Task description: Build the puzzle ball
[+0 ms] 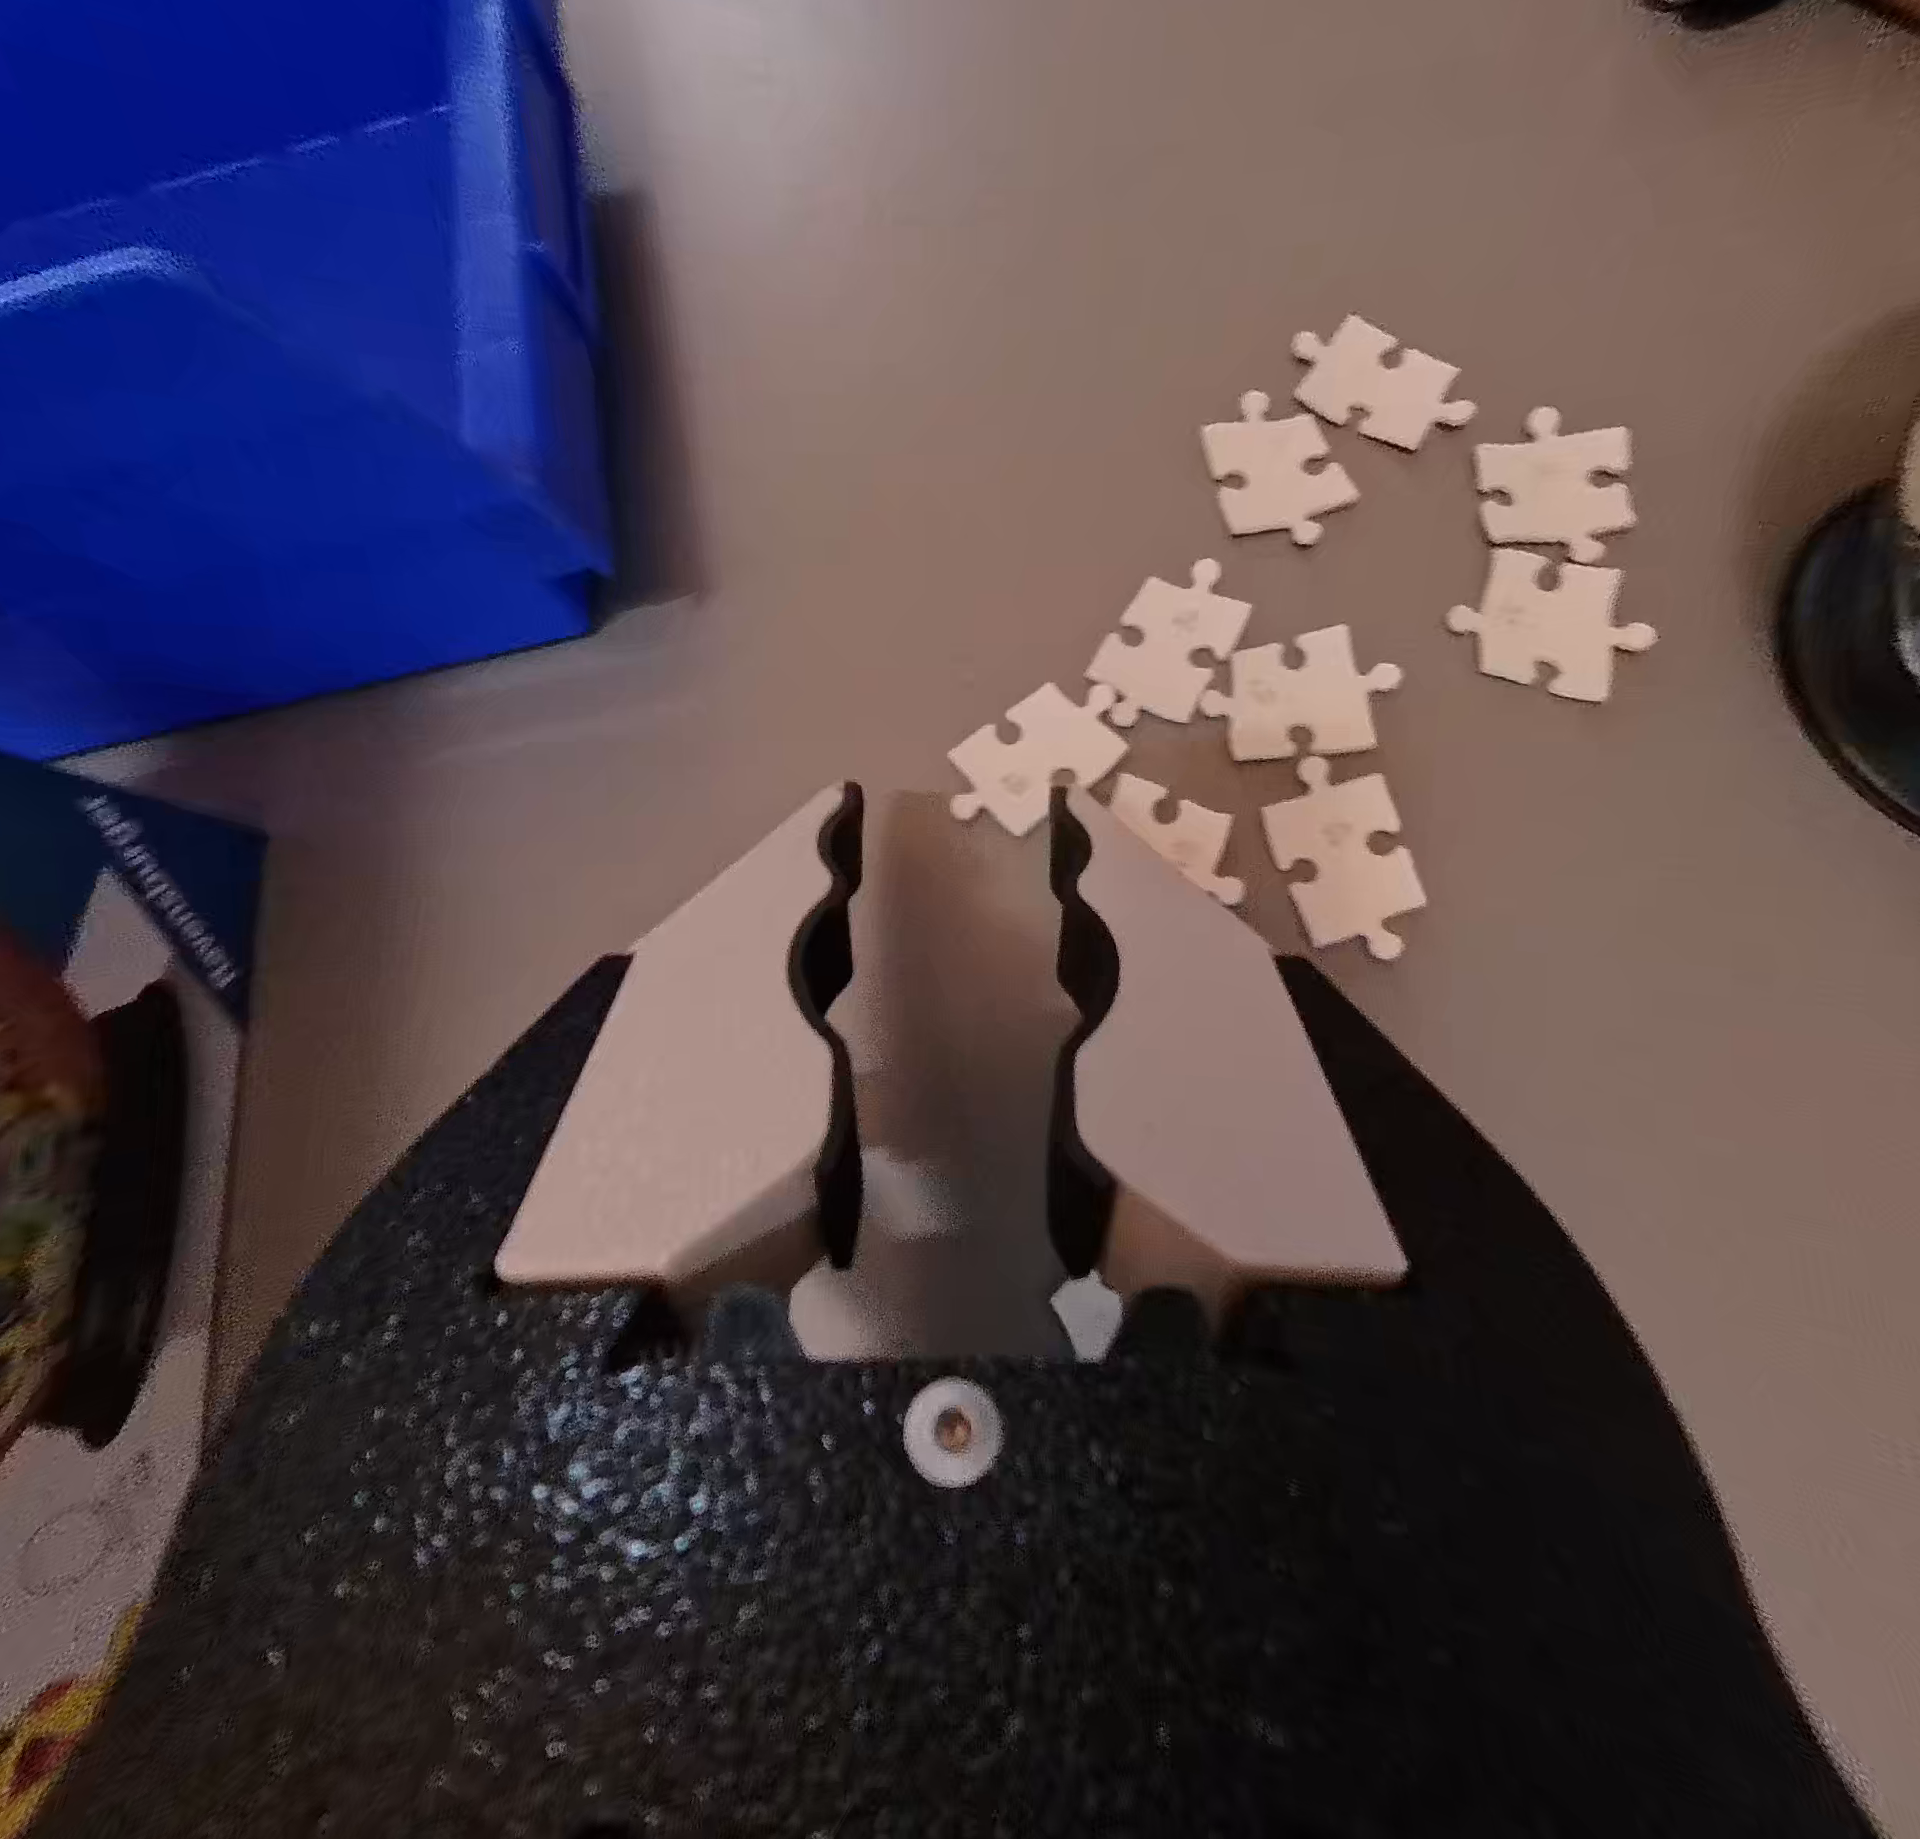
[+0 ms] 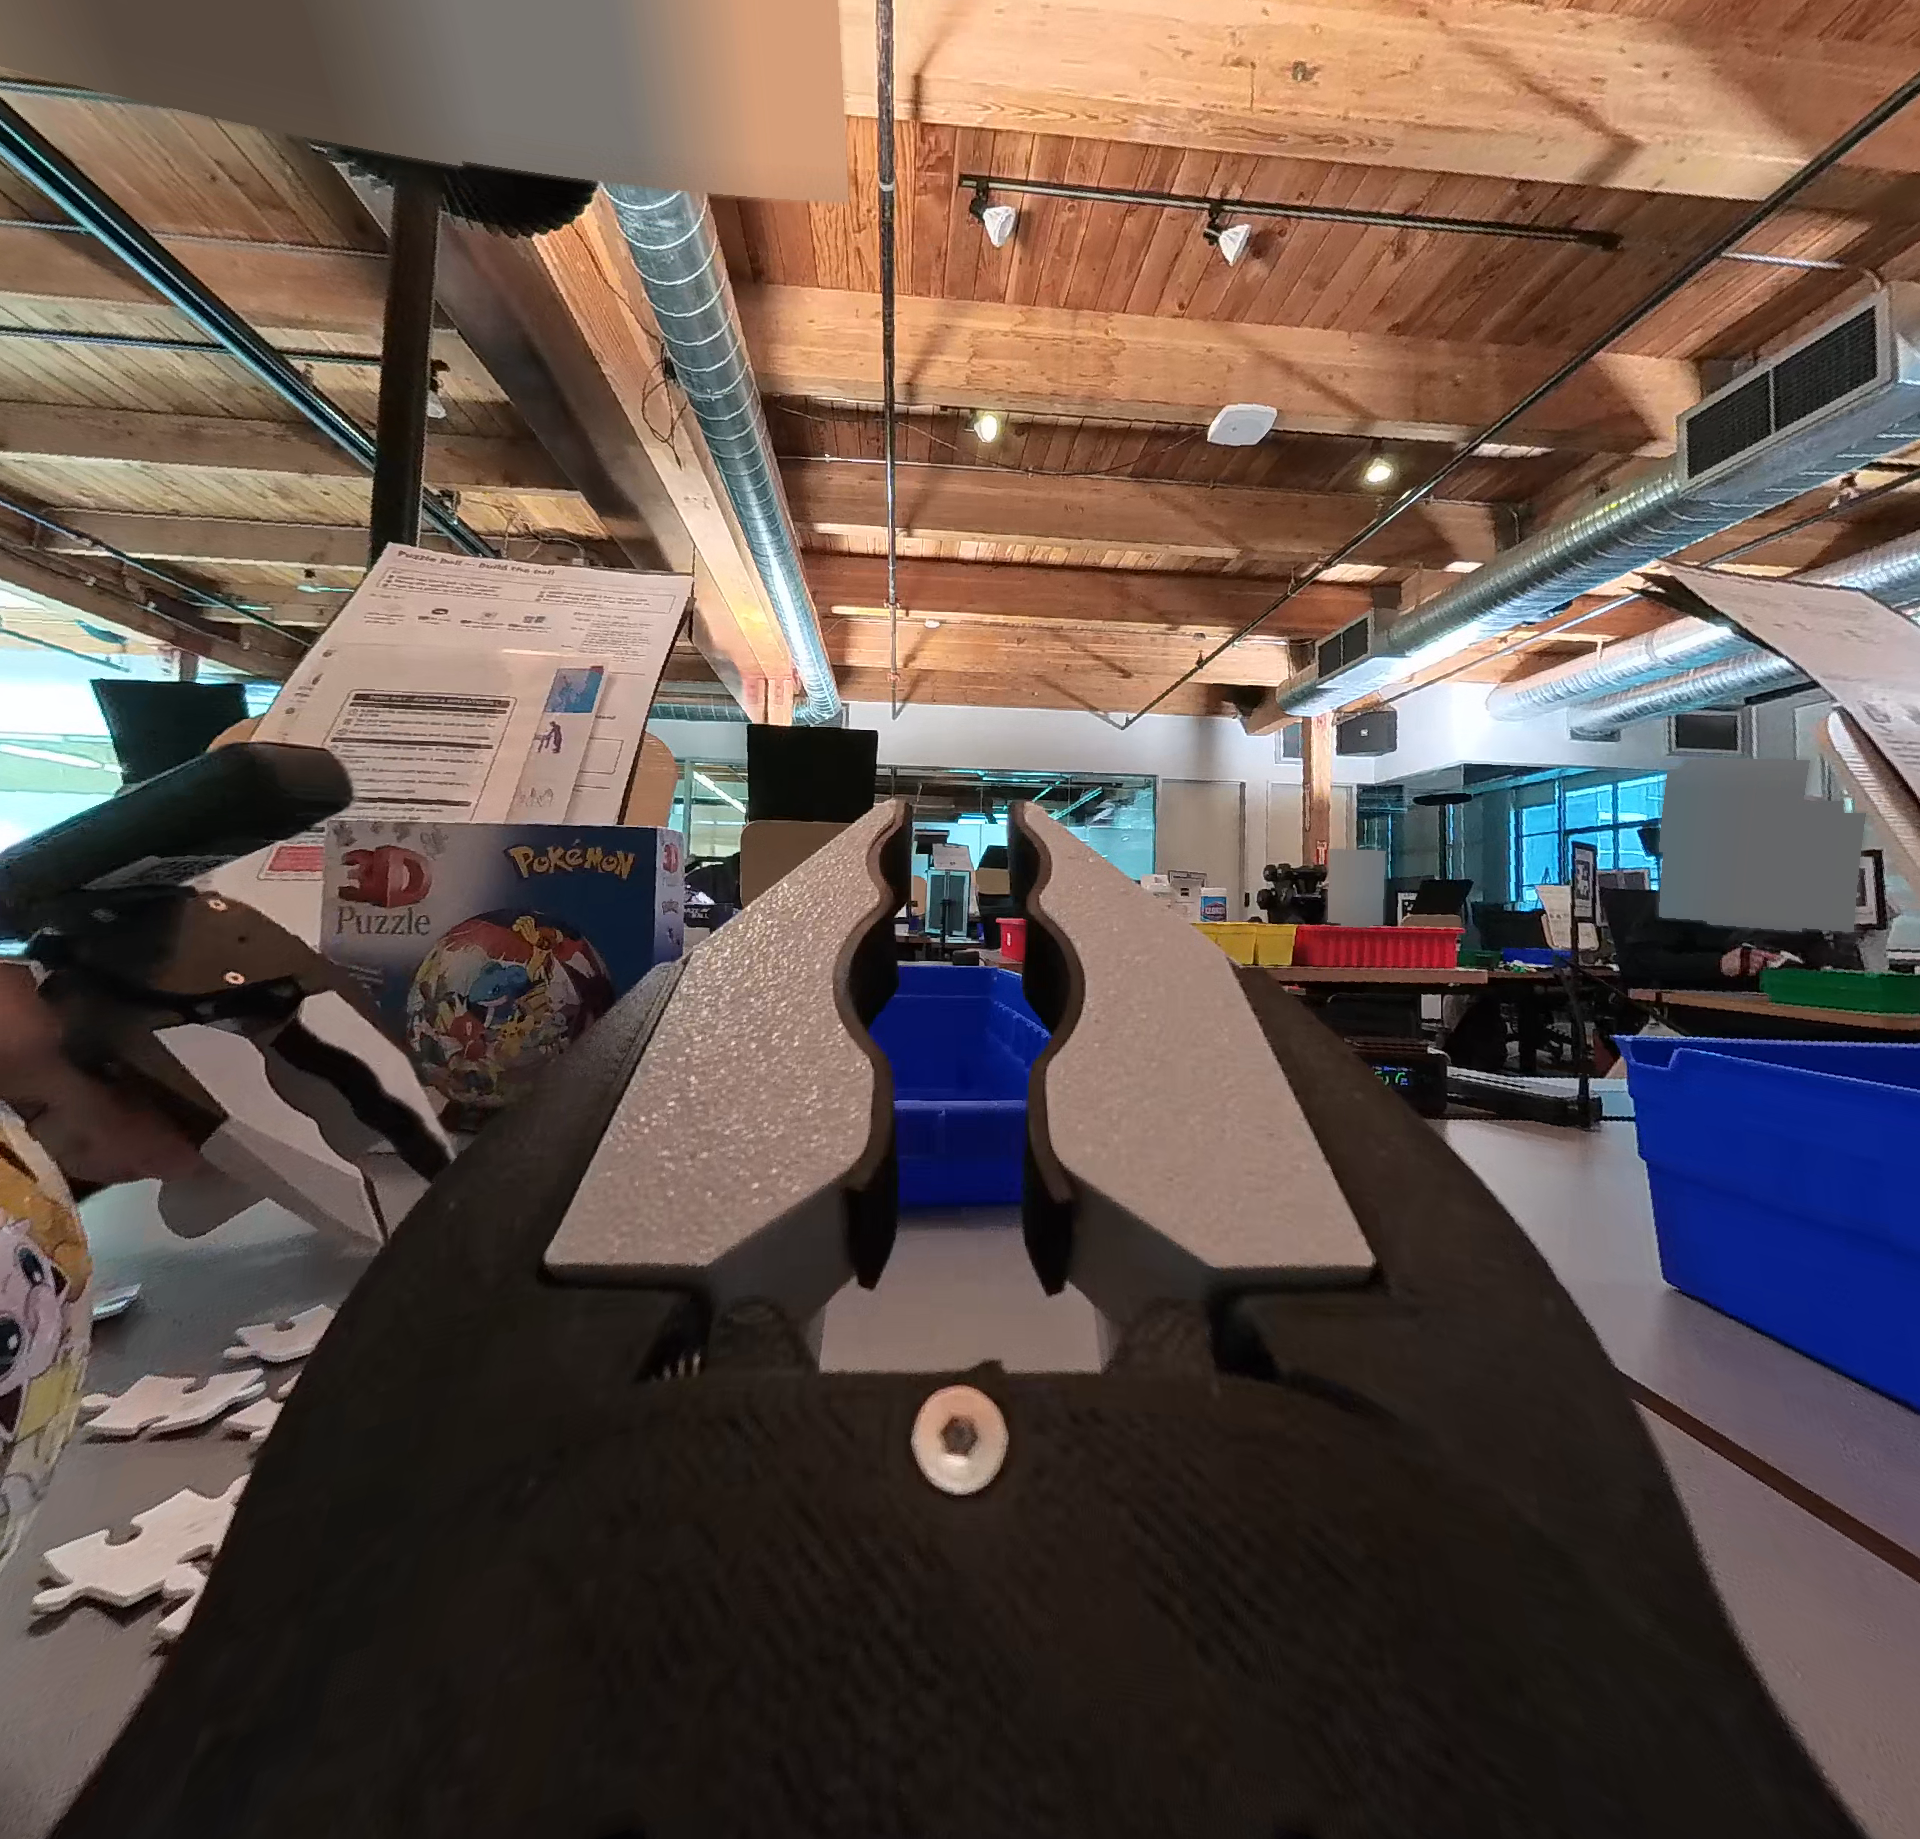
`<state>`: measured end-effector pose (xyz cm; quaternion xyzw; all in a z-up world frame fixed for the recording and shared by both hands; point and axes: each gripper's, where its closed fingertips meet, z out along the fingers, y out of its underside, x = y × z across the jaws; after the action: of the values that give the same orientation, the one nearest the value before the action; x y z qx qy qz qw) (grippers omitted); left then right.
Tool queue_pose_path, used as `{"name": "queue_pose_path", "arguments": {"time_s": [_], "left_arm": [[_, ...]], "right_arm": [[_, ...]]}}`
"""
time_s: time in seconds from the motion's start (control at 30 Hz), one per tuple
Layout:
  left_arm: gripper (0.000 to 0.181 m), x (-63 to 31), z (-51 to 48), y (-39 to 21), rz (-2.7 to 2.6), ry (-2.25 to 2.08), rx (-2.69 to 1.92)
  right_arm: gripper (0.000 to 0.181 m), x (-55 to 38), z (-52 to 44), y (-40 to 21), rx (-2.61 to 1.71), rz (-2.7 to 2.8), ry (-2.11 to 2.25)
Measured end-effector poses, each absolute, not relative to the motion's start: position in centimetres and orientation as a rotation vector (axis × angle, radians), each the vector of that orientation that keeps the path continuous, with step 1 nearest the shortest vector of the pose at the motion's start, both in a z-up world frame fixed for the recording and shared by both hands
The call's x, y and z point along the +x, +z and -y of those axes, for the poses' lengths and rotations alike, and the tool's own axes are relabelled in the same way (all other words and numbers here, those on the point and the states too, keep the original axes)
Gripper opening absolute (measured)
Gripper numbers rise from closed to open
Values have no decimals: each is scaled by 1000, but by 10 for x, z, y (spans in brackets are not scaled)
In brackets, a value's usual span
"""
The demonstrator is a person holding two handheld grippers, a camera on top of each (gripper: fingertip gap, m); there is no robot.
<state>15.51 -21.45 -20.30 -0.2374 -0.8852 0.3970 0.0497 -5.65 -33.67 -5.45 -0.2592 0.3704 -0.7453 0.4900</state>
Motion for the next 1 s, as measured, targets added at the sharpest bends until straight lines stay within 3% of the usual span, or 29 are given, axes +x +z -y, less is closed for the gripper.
{"name": "queue_pose_path", "arguments": {"time_s": [0.13, 0.5, 1.0], "left_arm": [[27, 144, 204, -207, 2720, 1087, -728], [34, 140, 179, -221, 2769, 1011, -710], [27, 144, 175, -186, 2649, 1135, -745]], "right_arm": [[17, -57, 337, -54, -630, -900, -1815], [18, -57, 337, -54, -622, -907, -1836], [21, -58, 338, -54, -609, -917, -1851]]}}
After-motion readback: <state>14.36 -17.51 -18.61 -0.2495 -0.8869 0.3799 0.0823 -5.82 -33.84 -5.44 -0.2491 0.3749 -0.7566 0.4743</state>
